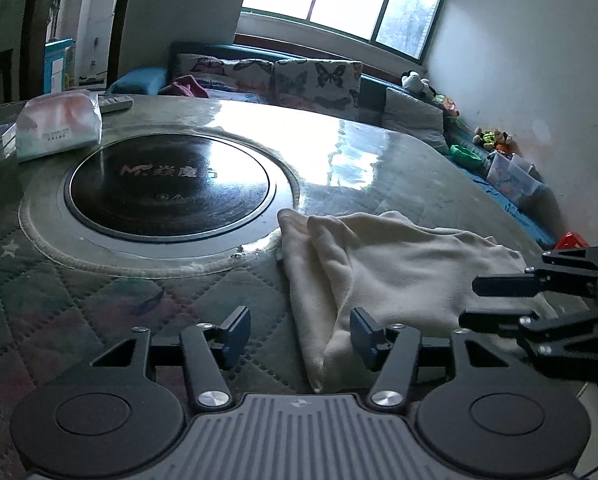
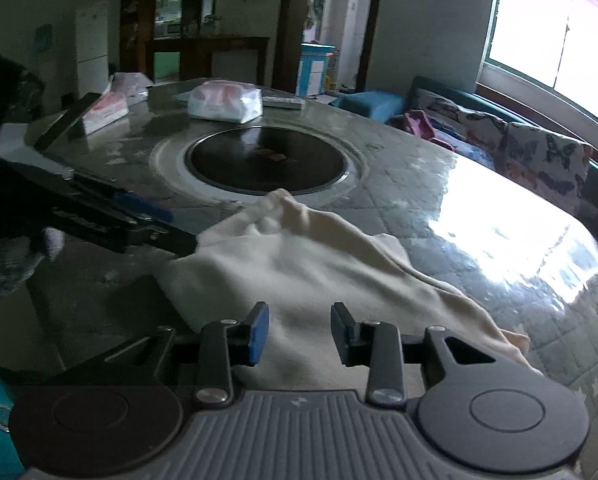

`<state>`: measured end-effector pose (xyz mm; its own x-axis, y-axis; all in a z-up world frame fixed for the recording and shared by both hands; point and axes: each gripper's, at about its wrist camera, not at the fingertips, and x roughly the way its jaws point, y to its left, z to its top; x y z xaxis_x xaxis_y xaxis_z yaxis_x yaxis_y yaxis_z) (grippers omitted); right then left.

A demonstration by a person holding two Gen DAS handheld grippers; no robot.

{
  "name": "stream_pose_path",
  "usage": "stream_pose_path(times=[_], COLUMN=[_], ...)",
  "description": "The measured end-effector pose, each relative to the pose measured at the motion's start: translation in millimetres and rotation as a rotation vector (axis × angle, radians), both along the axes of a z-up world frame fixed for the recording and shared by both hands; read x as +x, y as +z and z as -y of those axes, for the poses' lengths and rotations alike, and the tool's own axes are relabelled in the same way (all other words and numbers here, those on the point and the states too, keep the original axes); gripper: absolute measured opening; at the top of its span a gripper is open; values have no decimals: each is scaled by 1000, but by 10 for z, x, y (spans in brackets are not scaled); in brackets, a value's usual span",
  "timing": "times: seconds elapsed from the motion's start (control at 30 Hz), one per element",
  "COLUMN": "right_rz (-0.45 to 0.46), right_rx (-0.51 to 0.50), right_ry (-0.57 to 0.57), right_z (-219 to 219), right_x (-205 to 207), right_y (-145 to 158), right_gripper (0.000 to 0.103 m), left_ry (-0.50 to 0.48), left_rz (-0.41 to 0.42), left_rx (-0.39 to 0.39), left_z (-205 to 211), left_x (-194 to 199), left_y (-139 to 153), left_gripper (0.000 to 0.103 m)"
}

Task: Fold clothes

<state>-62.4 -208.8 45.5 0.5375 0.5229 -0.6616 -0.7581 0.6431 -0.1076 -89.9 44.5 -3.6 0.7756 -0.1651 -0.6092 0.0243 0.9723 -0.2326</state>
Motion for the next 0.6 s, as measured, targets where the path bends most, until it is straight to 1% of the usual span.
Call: stream_pose_path(times=[0.1, 0.17, 0.2, 0.3, 0.4, 0.43, 0.57, 0.6], right_rz=[2, 1, 1, 2, 1, 1, -3, -4], right_rx=[-14, -19, -23, -38, -51, -55, -58, -58], right_ry=[42, 70, 84, 124, 153, 162, 167, 166], right_z=[-86, -149, -181, -268, -341, -366, -420, -428], right_x=[-63, -98, -116, -172, -214, -229, -252, -252], right_y=[13, 18, 20, 8, -10, -16, -33, -38], right_gripper=[35, 35, 36, 39, 42, 45, 46, 48], left_ry=[4, 7, 9, 17, 25, 27, 37, 39], left_rz=[0, -1, 0, 6, 11, 11, 13, 13], left_rx=[3, 5, 6, 9, 11, 11, 9, 7], left_z=[-10, -16, -19, -28, -35, -37, -46, -49], left_x=[16, 27, 33, 50, 67, 73, 105, 114], left_y=[14, 23, 27, 39, 47, 46, 54, 56], left_gripper=[71, 72, 75, 84, 88, 92, 94, 96])
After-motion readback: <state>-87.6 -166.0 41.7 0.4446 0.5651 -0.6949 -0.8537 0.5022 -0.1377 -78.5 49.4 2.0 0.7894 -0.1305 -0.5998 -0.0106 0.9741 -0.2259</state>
